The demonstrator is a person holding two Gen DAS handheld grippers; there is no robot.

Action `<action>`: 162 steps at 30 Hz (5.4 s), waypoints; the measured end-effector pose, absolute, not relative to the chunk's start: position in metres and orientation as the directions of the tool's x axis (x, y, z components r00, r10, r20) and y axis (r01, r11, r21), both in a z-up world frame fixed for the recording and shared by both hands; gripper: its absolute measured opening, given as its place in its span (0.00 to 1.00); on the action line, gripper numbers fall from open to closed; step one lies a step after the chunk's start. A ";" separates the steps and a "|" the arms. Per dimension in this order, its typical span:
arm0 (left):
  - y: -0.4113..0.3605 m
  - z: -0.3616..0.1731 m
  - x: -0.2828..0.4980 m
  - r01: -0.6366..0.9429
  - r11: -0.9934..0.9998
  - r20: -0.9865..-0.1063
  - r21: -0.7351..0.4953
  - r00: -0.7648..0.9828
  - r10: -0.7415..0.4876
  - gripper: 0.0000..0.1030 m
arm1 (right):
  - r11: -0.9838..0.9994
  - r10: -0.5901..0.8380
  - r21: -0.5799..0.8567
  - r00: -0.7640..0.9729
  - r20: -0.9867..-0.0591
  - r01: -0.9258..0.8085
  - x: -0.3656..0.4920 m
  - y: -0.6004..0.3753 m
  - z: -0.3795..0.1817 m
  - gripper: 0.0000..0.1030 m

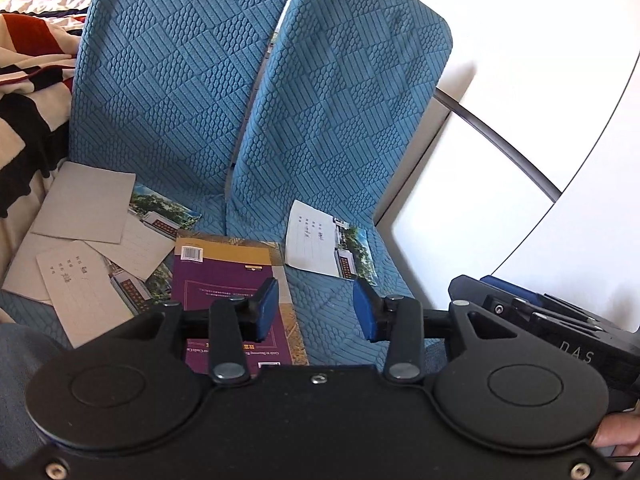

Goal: Organize objects
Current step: 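Withdraw both tools up and back from the book stack, then move both tools toward the white card with the printed photo, then close the left gripper on the white card edge while the right gripper closes too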

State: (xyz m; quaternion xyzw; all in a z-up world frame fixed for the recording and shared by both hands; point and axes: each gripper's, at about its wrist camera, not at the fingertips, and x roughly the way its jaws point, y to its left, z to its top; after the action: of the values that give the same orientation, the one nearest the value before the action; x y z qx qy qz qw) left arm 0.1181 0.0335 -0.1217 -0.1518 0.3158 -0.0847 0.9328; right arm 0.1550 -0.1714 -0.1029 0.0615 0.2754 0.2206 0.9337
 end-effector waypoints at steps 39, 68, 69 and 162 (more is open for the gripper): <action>-0.007 -0.154 0.234 0.140 0.936 -0.588 -0.322 0.746 -0.313 0.96 | 0.960 0.231 0.260 0.805 -0.546 -0.099 0.224 -0.248 -0.149 0.85; -0.037 -0.258 0.417 0.162 0.940 -0.718 -0.301 0.610 -0.335 0.90 | 0.952 0.241 0.302 0.724 -0.647 -0.047 0.377 -0.277 -0.249 0.85; -0.037 -0.262 0.422 0.161 0.940 -0.722 -0.301 0.606 -0.335 0.90 | 0.952 0.241 0.302 0.722 -0.649 -0.046 0.382 -0.276 -0.251 0.85; -0.030 -0.352 0.586 0.286 0.896 -0.783 -0.339 0.443 -0.437 0.49 | 0.897 0.405 0.439 0.512 -0.758 -0.060 0.462 -0.285 -0.340 0.04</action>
State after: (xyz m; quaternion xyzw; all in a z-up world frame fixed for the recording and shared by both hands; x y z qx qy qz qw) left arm 0.5858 -0.0298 -0.3524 -0.0782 0.4826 -0.2138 0.8457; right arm 0.4621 -0.2847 -0.3400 0.1817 0.4747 0.1368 0.8502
